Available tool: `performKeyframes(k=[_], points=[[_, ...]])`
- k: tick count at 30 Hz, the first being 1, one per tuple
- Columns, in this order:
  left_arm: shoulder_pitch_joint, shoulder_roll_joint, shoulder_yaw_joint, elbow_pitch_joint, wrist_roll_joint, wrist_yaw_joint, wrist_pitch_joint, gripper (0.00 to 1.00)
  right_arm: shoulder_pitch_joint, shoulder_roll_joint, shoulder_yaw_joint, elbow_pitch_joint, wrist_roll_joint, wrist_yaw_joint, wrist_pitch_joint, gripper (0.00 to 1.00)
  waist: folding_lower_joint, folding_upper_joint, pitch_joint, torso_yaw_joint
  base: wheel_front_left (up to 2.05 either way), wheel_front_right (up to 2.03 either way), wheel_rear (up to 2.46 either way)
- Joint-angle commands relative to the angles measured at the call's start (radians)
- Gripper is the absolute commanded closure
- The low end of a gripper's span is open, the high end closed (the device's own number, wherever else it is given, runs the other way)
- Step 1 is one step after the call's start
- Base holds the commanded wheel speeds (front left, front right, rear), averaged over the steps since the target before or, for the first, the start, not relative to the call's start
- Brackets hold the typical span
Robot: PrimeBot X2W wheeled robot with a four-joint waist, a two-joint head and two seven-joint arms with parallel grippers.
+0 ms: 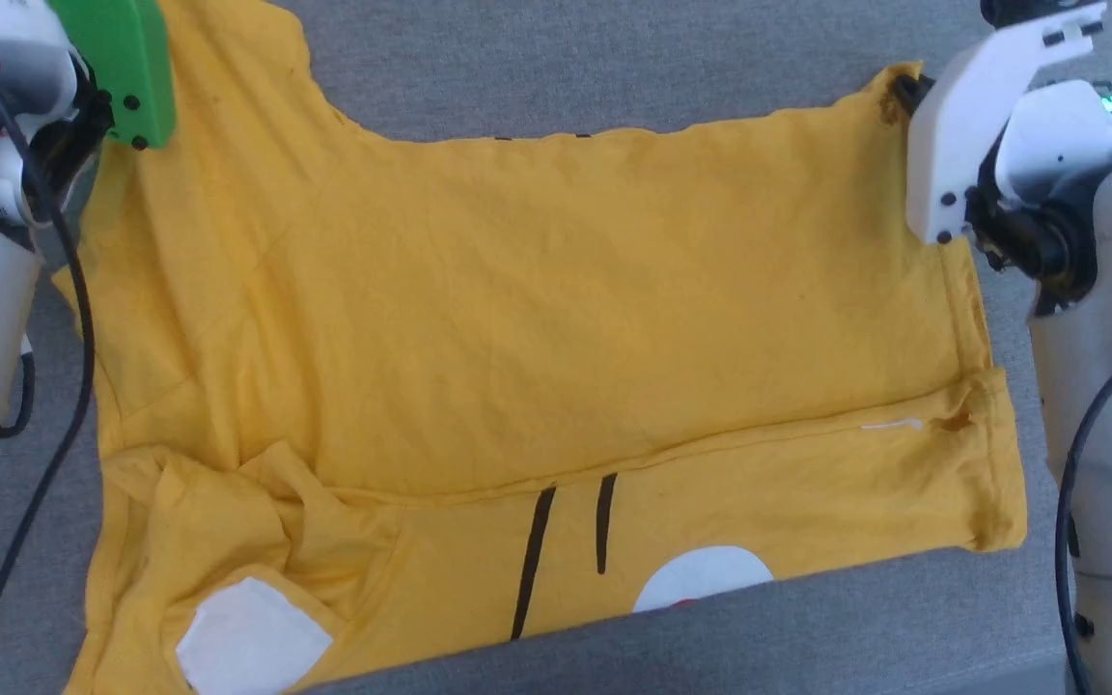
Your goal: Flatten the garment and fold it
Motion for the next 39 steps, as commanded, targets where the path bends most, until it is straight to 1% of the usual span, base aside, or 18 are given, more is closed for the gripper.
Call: performKeyframes(k=[1,3,6,8,12,15,17,20,23,28,32,36,39], points=[[0.020,0.000,0.004,-0.002,0.019,-0.014,-0.060,1.00,0.026,-0.013,0.007,-0.011,0.006,-0.002,-0.041,1.00,-0.0001,0.0000,-0.029,0.014,0.00,0.00,0.00],[0.048,-0.002,0.011,-0.008,0.028,-0.026,-0.155,1.00,0.055,-0.030,0.016,-0.032,0.012,-0.002,-0.115,1.00,-0.0001,0.0000,-0.057,0.026,0.00,0.00,0.00],[0.116,-0.003,0.028,-0.028,0.030,-0.024,-0.284,1.00,0.107,-0.057,0.030,-0.062,0.027,-0.002,-0.222,1.00,-0.0001,0.0000,-0.107,0.046,0.00,0.00,0.00],[0.176,-0.004,0.036,-0.053,0.024,-0.021,-0.346,1.00,0.152,-0.073,0.038,-0.086,0.047,-0.002,-0.282,1.00,-0.0001,0.0000,-0.144,0.062,0.00,0.00,0.00],[0.318,-0.012,0.056,-0.131,-0.018,-0.007,-0.427,1.00,0.261,-0.102,0.041,-0.145,0.078,-0.002,-0.376,1.00,-0.0001,0.0000,-0.215,0.091,0.00,0.00,0.00],[0.437,-0.009,0.060,-0.206,-0.047,0.005,-0.455,1.00,0.346,-0.121,0.037,-0.188,0.095,-0.002,-0.421,1.00,-0.0001,0.0000,-0.259,0.109,0.00,0.00,0.00],[0.526,-0.008,0.068,-0.258,-0.072,0.025,-0.467,1.00,0.406,-0.132,0.031,-0.211,0.106,-0.002,-0.442,1.00,-0.0001,0.0000,-0.291,0.119,0.00,0.00,0.00],[0.667,-0.007,0.082,-0.340,-0.118,0.066,-0.469,1.00,0.493,-0.155,0.025,-0.238,0.119,-0.002,-0.458,1.00,-0.0001,0.0000,-0.332,0.135,0.00,0.00,0.00],[0.789,-0.010,0.091,-0.404,-0.173,0.090,-0.461,1.00,0.558,-0.191,0.018,-0.243,0.114,-0.002,-0.456,1.00,-0.0001,0.0000,-0.361,0.151,0.00,0.00,0.00],[0.943,-0.003,0.078,-0.438,-0.240,0.087,-0.439,1.00,0.638,-0.244,0.028,-0.243,0.111,-0.002,-0.419,1.00,-0.0001,0.0000,-0.390,0.171,0.00,0.00,0.00],[1.020,-0.002,0.059,-0.444,-0.273,0.083,-0.418,1.00,0.677,-0.275,0.040,-0.217,0.115,-0.002,-0.378,1.00,-0.0001,0.0000,-0.398,0.181,0.00,0.00,0.00],[1.068,-0.010,0.040,-0.441,-0.293,0.084,-0.405,1.00,0.702,-0.288,0.052,-0.174,0.113,-0.002,-0.335,1.00,-0.0001,0.0000,-0.400,0.188,0.00,0.00,0.00],[1.075,-0.020,0.026,-0.426,-0.295,0.082,-0.401,1.00,0.711,-0.284,0.076,-0.135,0.117,-0.002,-0.313,1.00,-0.0001,0.0000,-0.395,0.194,0.00,0.00,0.00]])
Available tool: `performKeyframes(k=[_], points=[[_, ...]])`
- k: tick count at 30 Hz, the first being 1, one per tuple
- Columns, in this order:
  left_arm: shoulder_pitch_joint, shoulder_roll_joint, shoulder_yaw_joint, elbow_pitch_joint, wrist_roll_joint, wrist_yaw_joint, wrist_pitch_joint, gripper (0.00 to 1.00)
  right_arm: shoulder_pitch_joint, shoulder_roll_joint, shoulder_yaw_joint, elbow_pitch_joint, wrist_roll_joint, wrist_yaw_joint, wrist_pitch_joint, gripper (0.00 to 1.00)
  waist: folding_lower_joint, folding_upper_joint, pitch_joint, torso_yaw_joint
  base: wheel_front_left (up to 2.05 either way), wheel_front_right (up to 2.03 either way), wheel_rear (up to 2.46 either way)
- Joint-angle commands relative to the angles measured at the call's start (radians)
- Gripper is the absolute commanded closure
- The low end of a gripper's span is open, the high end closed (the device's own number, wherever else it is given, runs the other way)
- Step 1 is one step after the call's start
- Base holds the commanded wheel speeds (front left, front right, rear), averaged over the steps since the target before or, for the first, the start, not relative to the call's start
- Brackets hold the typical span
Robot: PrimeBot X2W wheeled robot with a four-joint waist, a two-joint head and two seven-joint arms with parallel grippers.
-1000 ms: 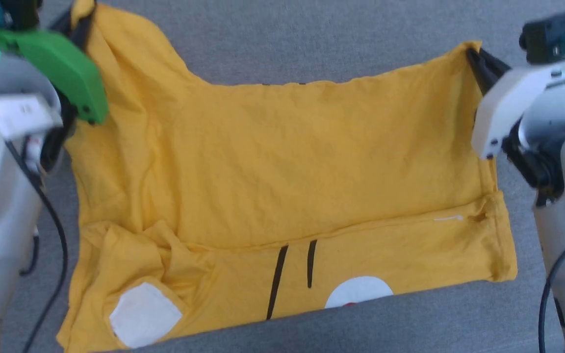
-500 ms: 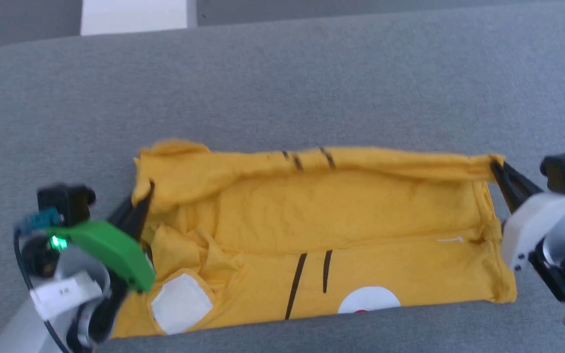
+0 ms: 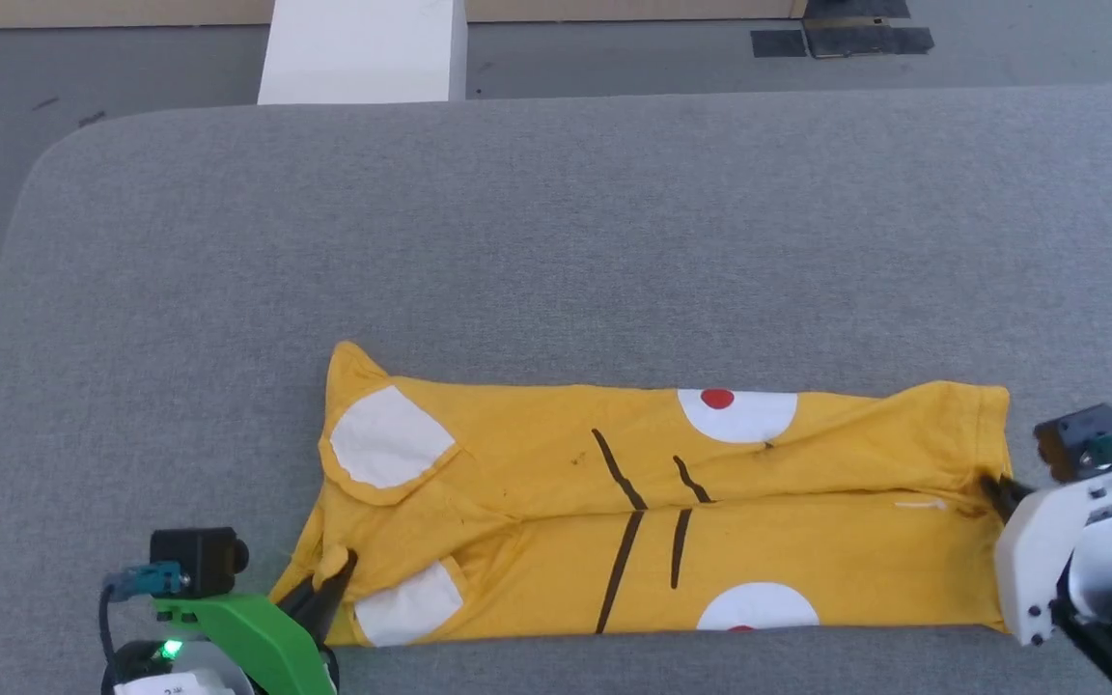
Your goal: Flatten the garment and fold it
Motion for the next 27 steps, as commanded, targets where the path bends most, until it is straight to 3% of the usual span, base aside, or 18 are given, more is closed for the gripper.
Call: performKeyframes(k=[1,8,9,10,11,12,17,23,27], points=[[0.004,-0.006,-0.005,0.014,0.004,-0.004,0.000,1.00,0.010,0.004,0.014,0.014,0.001,-0.001,0.006,1.00,0.0001,0.0000,0.004,0.004,0.00,0.00,0.00],[-0.039,-0.038,-0.030,0.101,0.022,-0.028,-0.018,1.00,-0.012,0.035,0.025,0.101,0.007,-0.001,0.033,1.00,0.0001,0.0000,0.010,0.002,0.00,0.00,0.00],[-0.043,-0.043,-0.030,0.109,0.024,-0.027,-0.024,0.62,-0.014,0.039,0.021,0.108,0.008,-0.001,0.035,0.93,0.0001,0.0000,0.008,0.001,0.00,0.00,0.00],[-0.047,-0.049,-0.030,0.117,0.025,-0.027,-0.029,0.22,-0.014,0.045,0.013,0.111,0.012,-0.001,0.035,0.62,0.0001,0.0000,0.005,-0.001,0.00,0.00,0.00],[-0.048,-0.054,-0.029,0.122,0.024,-0.027,-0.036,0.00,-0.013,0.050,0.005,0.113,0.016,-0.001,0.035,0.04,0.0001,0.0000,0.001,-0.002,0.00,0.00,0.00],[-0.050,-0.060,-0.028,0.125,0.026,-0.026,-0.046,0.00,-0.010,0.054,-0.004,0.113,0.019,-0.001,0.035,0.00,0.0001,0.0000,-0.004,-0.002,0.00,0.00,0.00],[-0.056,-0.092,-0.010,0.134,0.069,0.002,-0.152,0.00,0.033,0.082,-0.072,0.069,0.046,-0.001,0.028,0.00,0.0001,0.0000,-0.037,0.002,0.00,0.00,0.00],[-0.077,-0.139,0.031,0.134,0.154,0.046,-0.349,0.00,0.137,0.144,-0.184,-0.068,0.065,-0.001,0.022,0.00,0.0001,0.0000,-0.073,0.017,0.00,0.00,0.00],[-0.113,-0.164,0.070,0.143,0.237,0.073,-0.394,0.00,0.177,0.199,-0.234,-0.163,0.066,-0.001,-0.024,0.00,0.0001,0.0000,-0.083,0.024,0.00,0.00,0.00]])
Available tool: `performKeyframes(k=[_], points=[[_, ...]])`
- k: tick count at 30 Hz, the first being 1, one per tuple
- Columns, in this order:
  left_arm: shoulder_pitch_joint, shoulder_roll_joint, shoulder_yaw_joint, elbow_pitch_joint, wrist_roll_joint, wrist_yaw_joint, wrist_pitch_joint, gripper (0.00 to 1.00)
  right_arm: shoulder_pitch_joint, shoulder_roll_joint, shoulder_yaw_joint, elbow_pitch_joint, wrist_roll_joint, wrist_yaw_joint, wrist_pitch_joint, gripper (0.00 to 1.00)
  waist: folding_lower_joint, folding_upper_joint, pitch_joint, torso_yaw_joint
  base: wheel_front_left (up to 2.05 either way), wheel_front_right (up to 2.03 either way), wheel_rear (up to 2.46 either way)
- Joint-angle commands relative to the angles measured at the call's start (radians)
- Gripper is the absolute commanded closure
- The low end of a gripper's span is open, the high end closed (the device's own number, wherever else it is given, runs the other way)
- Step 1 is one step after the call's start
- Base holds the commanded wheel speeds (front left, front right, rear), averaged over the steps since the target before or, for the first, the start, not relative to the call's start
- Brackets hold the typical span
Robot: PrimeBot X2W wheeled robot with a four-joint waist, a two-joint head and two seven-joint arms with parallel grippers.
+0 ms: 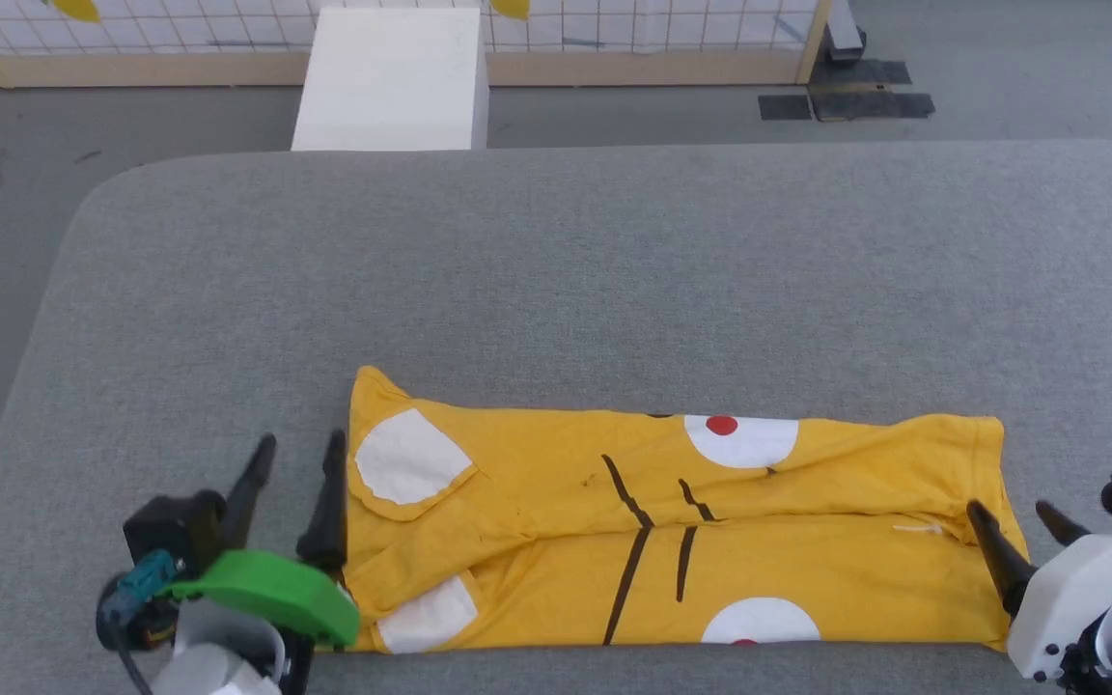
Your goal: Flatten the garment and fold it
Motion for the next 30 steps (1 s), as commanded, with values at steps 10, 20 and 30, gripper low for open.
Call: performKeyframes(k=[10,20,30], points=[[-0.073,-0.129,0.196,-0.022,0.283,-0.004,-0.012,0.00,-0.028,0.145,-0.121,-0.050,-0.037,-0.001,-0.133,0.00,0.0001,0.0000,-0.007,0.015,0.00,0.00,0.00],[-0.080,-0.212,0.305,0.036,0.419,-0.090,-0.012,0.00,-0.133,0.187,-0.265,0.156,-0.067,-0.001,0.005,0.00,0.0001,0.0000,0.001,0.009,0.00,0.00,0.00],[-0.074,-0.264,0.365,0.066,0.475,-0.150,-0.012,0.00,-0.182,0.188,-0.229,0.303,-0.106,-0.001,0.226,0.00,0.0001,0.0000,0.008,0.019,0.00,0.00,0.00]])
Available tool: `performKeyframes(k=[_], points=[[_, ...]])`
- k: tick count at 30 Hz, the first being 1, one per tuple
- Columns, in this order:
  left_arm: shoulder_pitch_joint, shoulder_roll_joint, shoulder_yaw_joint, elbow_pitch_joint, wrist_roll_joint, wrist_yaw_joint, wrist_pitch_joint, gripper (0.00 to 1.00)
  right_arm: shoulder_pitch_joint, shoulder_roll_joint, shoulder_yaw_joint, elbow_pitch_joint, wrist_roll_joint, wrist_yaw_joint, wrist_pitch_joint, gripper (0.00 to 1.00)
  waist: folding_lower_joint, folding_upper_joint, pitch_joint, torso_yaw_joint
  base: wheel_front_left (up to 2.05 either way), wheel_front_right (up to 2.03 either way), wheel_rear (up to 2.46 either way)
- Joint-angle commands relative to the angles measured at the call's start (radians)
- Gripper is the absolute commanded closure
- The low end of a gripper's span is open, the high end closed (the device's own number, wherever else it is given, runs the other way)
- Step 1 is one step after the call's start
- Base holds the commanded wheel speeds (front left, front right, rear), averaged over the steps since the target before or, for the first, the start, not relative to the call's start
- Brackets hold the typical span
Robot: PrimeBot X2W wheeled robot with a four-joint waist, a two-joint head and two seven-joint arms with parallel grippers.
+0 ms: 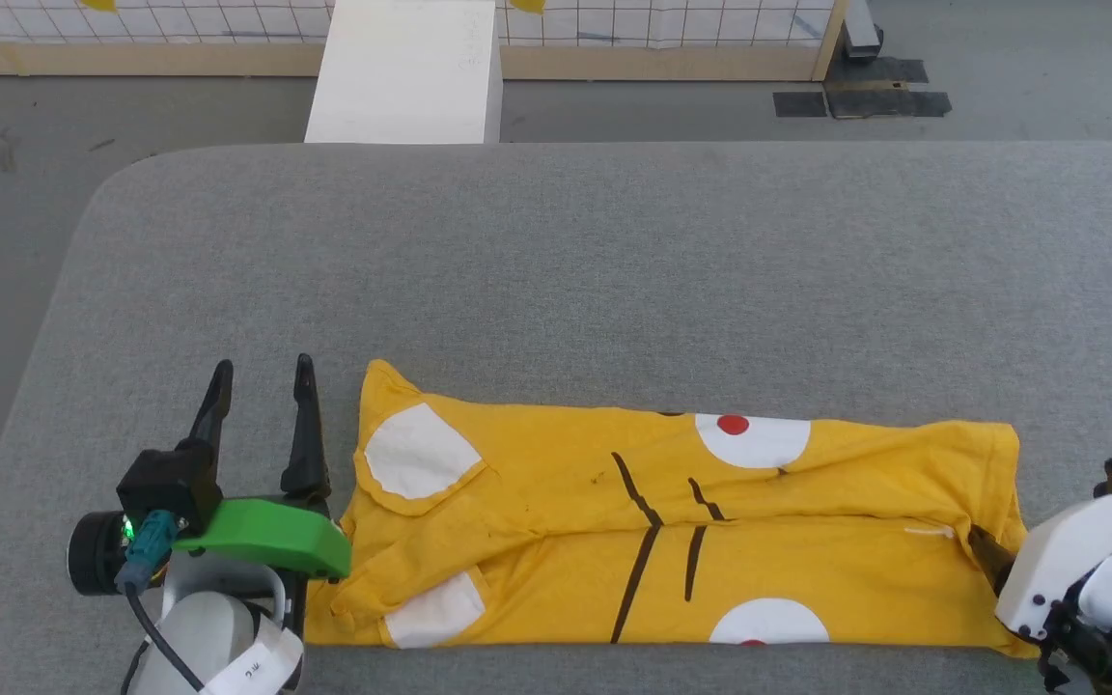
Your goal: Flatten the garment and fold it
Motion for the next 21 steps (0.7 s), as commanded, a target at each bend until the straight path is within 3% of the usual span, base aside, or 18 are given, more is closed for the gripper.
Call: performKeyframes(k=[1,2,3,4,12,21], points=[[-0.008,-0.007,0.008,0.005,0.010,-0.008,-0.005,0.00,0.002,0.010,0.013,0.022,-0.007,-0.001,0.036,0.02,0.0000,0.0000,0.001,0.001,0.00,0.00,0.00],[-0.008,-0.011,0.014,0.007,0.014,-0.014,-0.005,0.00,0.000,0.010,0.017,0.022,-0.006,-0.001,0.049,0.45,0.0000,0.0000,0.002,0.001,0.00,0.00,0.00],[-0.008,-0.014,0.018,0.010,0.017,-0.018,-0.005,0.00,-0.002,0.010,0.018,0.021,-0.005,-0.001,0.056,0.65,0.0000,0.0000,0.002,0.001,0.00,0.00,0.00],[-0.008,-0.018,0.022,0.014,0.020,-0.024,-0.005,0.00,-0.003,0.011,0.020,0.018,-0.006,-0.001,0.059,0.98,0.0000,0.0000,0.002,0.001,0.00,0.00,0.00],[-0.003,-0.038,0.048,0.031,0.043,-0.052,-0.005,0.00,-0.005,0.011,-0.034,-0.020,-0.055,-0.001,-0.002,1.00,0.0000,0.0000,-0.006,-0.004,0.00,0.00,0.00],[-0.001,-0.056,0.056,0.042,0.062,-0.072,-0.005,0.00,-0.023,-0.014,-0.296,-0.039,-0.321,-0.001,-0.191,1.00,0.0000,0.0000,-0.007,0.000,0.00,0.00,0.00]])
